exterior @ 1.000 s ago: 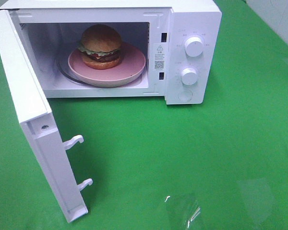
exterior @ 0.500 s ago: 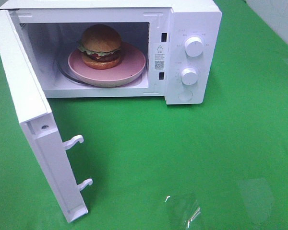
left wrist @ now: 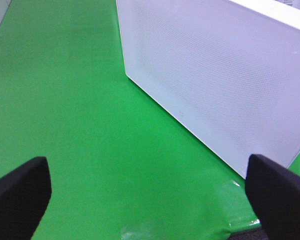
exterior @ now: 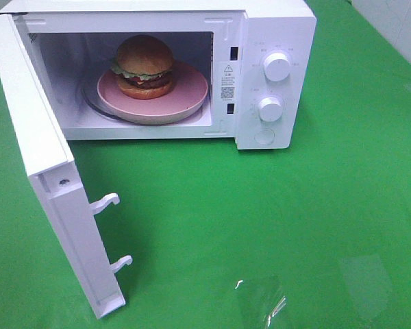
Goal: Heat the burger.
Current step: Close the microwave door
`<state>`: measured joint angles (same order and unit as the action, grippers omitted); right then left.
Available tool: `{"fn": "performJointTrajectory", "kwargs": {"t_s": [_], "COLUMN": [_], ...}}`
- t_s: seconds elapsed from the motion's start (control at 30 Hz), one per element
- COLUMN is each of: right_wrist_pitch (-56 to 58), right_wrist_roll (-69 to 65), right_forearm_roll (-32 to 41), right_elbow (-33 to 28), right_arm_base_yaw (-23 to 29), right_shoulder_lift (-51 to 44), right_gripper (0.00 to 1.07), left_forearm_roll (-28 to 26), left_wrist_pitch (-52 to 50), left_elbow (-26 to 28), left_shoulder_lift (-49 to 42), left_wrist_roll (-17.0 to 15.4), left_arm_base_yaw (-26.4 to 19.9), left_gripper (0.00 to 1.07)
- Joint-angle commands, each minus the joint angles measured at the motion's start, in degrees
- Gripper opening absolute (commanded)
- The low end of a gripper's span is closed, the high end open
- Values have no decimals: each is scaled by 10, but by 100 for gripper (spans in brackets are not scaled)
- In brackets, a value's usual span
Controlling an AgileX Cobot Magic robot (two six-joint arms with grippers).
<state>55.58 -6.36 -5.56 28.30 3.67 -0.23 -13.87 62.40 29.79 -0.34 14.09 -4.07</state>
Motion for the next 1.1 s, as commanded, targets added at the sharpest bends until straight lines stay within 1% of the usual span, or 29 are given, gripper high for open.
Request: {"fn": "performJointTrajectory", "kwargs": {"t_s": [0.03,1.1], "right_wrist_pitch": [-5,-5], "right_wrist_roll": [-5,-9], "right_forearm_roll": [1,1], "right_elbow": [-1,-1], "right_arm_base_yaw": [-3,-3], "right_shoulder_lift": [-15,-15], "right_gripper": [76,76], "left_forearm_roll": [-1,-1], "left_wrist_pitch": [-9,-9], "left_elbow": [-1,-1], "left_shoulder_lift": [-9,-9], "left_wrist_roll": [-2,-2], "left_arm_base_yaw": [1,1], "left_gripper": [98,98]}}
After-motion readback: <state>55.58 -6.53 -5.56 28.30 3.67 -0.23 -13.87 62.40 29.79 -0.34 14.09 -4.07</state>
